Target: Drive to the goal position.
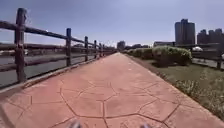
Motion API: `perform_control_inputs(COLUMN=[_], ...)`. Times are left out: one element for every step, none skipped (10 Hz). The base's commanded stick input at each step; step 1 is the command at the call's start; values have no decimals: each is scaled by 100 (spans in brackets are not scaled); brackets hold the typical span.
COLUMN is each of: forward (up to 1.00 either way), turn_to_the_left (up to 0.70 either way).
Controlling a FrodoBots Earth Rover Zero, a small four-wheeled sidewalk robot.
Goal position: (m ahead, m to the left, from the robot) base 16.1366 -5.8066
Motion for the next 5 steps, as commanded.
perform_control_inputs(forward=[85,85,85,85,85], turn_to_the_left=[0,0,0,0,0])
